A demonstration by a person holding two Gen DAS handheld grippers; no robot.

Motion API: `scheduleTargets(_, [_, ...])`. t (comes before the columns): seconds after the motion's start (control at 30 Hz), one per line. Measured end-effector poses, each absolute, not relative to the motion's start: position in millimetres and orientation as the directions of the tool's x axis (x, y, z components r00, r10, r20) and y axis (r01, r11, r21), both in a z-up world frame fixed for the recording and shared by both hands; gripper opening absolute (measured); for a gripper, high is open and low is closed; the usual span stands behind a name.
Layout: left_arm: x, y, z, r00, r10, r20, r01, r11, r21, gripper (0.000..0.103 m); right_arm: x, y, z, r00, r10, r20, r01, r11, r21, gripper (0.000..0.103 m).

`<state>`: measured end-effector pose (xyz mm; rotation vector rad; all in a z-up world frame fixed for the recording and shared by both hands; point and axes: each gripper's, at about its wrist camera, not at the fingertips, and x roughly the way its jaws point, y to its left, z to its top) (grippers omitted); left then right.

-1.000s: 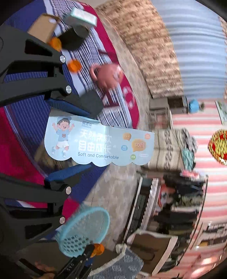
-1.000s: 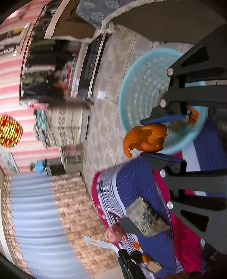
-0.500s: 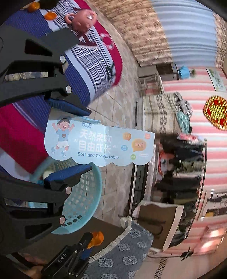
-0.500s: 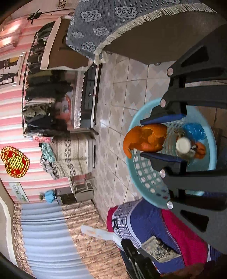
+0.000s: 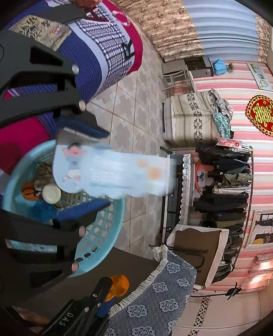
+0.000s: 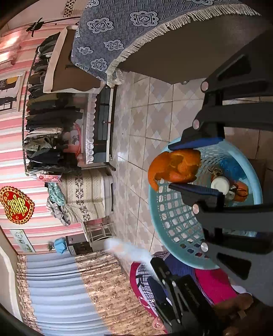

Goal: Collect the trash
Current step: 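Open both tools to drop the card and peel into the basket, then move both open tools back over the bed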

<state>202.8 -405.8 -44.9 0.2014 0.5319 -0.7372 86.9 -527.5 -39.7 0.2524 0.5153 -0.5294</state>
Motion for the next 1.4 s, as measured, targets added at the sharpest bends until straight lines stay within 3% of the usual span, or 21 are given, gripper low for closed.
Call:
scheduleTargets(0.07, [205, -405, -44, 0.628, -0.581, -0.518, 0.676, 0.737, -0.008, 0.081, 88, -527, -41, 0.738, -0.414, -0.532, 0.541, 0.835, 0.1, 0.032])
scheduleTargets(0.17, [209, -400, -43, 0.644, -0.561, -0.52, 0.658, 0.753, 0.003, 0.082, 90, -528, -44, 0.735, -0.411, -0.54, 0.541, 0.835, 0.102, 0.032])
scheduleTargets(0.3, [215, -381, -39, 0.685, -0.527, -0.503, 0.613, 0.79, 0.005, 0.09, 96, -524, -48, 0.736, -0.4, -0.547, 0.536, 0.837, 0.11, 0.032])
scheduleTargets(0.6, [228, -339, -32, 0.744, -0.457, -0.488, 0.523, 0.852, 0.0, 0.094, 116, -517, -59, 0.741, -0.396, -0.543, 0.539, 0.832, 0.129, 0.034])
scheduleTargets(0.63, [228, -334, -31, 0.75, -0.45, -0.485, 0.515, 0.857, 0.002, 0.094, 119, -517, -59, 0.742, -0.398, -0.54, 0.543, 0.829, 0.135, 0.037])
scheduleTargets(0.77, [228, -319, -26, 0.767, -0.429, -0.477, 0.487, 0.873, -0.001, 0.095, 126, -513, -55, 0.752, -0.403, -0.522, 0.542, 0.829, 0.14, 0.065])
scheduleTargets(0.9, [227, -301, -18, 0.786, -0.409, -0.464, 0.459, 0.888, -0.005, 0.095, 127, -503, -43, 0.764, -0.426, -0.485, 0.539, 0.834, 0.117, 0.085])
scheduleTargets(1.4, [212, -217, 0, 0.836, -0.316, -0.45, 0.346, 0.938, -0.016, 0.097, 122, -462, -20, 0.802, -0.398, -0.445, 0.489, 0.866, 0.106, 0.096])
